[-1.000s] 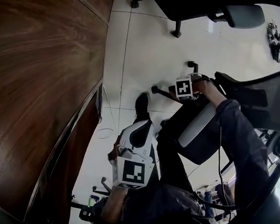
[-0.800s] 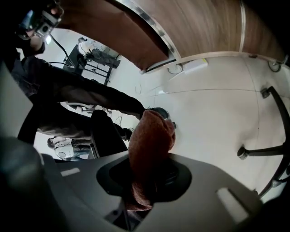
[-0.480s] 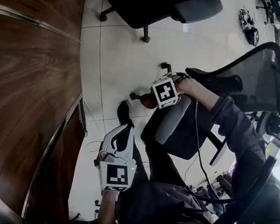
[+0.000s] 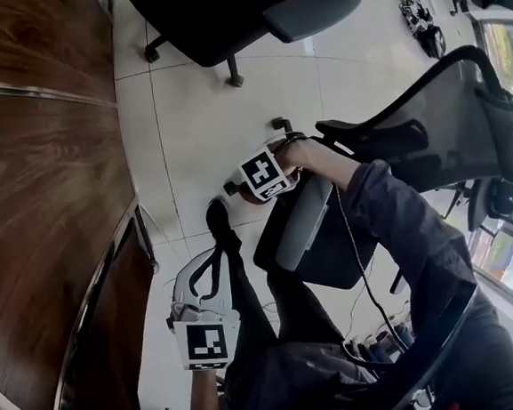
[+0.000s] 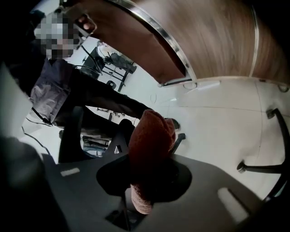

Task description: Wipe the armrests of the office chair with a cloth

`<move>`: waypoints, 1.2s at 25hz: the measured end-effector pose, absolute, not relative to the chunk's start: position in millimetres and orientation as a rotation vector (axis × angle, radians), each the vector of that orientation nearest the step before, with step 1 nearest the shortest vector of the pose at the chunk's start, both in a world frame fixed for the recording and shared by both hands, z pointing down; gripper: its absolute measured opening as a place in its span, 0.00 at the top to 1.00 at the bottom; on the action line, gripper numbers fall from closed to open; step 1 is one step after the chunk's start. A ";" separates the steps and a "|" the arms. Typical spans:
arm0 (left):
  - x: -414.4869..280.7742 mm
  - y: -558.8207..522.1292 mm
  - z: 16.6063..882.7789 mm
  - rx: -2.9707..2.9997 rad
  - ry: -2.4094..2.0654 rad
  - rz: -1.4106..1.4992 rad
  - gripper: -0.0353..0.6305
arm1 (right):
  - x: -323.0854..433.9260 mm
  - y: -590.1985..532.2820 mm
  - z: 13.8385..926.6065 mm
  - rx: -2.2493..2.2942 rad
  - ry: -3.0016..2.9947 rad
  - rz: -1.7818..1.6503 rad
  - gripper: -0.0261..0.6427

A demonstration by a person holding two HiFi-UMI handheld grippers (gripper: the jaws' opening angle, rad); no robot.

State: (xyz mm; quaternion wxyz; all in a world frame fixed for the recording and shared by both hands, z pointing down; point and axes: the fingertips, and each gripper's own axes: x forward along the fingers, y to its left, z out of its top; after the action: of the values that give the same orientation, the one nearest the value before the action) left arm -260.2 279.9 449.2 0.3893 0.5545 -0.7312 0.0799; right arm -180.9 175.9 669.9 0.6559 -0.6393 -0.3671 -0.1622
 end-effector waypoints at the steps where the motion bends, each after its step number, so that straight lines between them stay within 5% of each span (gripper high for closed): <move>1: -259.6 281.5 451.0 1.413 -1.851 0.211 0.92 | -175.2 172.7 684.1 -1.427 -0.805 -0.355 0.83; 14: -244.1 299.4 471.6 1.336 -1.806 0.228 0.92 | -155.6 159.2 754.2 -1.319 -0.720 -0.320 0.83; 24: -236.2 256.0 418.4 1.486 -1.843 0.291 0.92 | -224.8 183.8 570.5 -1.477 -1.232 -0.354 0.83; 30: -209.2 240.4 364.1 1.551 -1.883 0.401 0.93 | -199.8 154.5 445.6 -1.303 -1.661 -0.291 0.83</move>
State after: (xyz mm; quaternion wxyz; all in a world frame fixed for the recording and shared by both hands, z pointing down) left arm -209.2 240.4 364.1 0.3283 0.5926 -0.7194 0.1531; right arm -199.8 154.5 445.6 0.4841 -0.5350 -0.6820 -0.1196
